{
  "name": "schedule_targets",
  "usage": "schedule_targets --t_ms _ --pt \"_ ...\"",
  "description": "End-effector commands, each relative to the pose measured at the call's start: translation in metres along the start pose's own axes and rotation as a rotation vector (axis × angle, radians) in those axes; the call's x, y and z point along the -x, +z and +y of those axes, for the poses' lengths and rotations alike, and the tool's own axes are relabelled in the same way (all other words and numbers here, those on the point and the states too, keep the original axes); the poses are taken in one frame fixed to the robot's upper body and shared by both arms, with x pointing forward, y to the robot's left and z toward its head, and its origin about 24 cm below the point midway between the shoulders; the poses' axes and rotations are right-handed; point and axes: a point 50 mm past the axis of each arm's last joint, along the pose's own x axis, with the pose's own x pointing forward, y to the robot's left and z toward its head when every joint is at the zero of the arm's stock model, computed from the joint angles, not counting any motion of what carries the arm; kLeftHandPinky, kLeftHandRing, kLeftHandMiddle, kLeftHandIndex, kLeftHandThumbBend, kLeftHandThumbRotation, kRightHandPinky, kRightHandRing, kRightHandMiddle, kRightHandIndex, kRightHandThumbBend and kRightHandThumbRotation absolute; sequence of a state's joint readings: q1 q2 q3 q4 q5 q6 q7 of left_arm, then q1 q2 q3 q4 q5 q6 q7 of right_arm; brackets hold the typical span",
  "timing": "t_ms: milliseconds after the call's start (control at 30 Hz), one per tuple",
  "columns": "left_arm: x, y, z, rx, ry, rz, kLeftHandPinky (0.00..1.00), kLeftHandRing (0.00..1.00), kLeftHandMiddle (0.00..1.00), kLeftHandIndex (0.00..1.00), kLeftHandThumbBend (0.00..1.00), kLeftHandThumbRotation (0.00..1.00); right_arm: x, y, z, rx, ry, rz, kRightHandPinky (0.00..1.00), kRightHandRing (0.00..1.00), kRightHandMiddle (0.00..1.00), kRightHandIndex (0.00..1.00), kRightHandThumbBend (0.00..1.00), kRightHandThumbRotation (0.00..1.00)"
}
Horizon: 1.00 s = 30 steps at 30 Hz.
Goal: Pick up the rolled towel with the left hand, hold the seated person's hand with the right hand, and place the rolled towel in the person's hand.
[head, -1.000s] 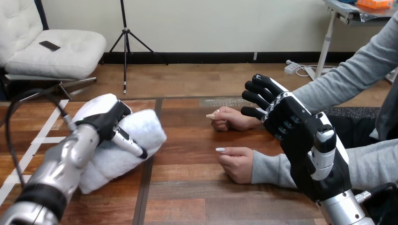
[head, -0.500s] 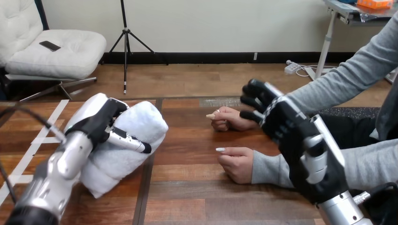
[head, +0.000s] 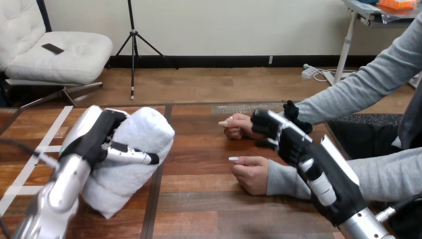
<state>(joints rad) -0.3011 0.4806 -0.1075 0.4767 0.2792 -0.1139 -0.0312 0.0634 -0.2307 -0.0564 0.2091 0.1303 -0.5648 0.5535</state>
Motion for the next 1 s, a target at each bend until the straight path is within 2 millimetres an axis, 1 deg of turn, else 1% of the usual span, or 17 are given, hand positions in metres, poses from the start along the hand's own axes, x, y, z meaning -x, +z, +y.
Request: schedule_targets --t_ms 0,300,433,700,800,967 --pt "0.014 0.043 0.027 0.142 0.228 -0.238 0.30 0.35 0.40 0.42 0.67 0.00 -0.031 0.021 -0.029 0.172 -0.023 -0.113 0.84 0.90 0.90 0.88 1.00 0.97" --pt "0.031 0.043 0.022 0.218 0.250 -0.277 0.30 0.35 0.41 0.43 0.65 0.00 -0.036 0.017 -0.039 0.232 -0.006 -0.076 0.84 0.89 0.90 0.88 1.00 0.89" --pt "0.038 0.043 0.020 0.258 0.260 -0.292 0.31 0.36 0.41 0.43 0.64 0.00 -0.038 0.015 -0.043 0.242 0.000 -0.052 0.83 0.88 0.90 0.89 1.00 0.82" --pt "0.050 0.043 0.015 0.302 0.278 -0.328 0.31 0.36 0.41 0.43 0.63 0.00 -0.045 0.012 -0.052 0.292 0.022 -0.011 0.81 0.86 0.89 0.88 1.00 0.73" --pt "0.055 0.043 0.013 0.324 0.285 -0.339 0.31 0.36 0.40 0.43 0.63 0.00 -0.048 0.011 -0.054 0.318 0.036 0.009 0.81 0.86 0.89 0.88 1.00 0.71" --pt "0.060 0.043 0.009 0.343 0.294 -0.349 0.32 0.37 0.41 0.42 0.62 0.00 -0.051 0.010 -0.058 0.378 0.057 0.042 0.79 0.86 0.88 0.88 1.00 0.71"
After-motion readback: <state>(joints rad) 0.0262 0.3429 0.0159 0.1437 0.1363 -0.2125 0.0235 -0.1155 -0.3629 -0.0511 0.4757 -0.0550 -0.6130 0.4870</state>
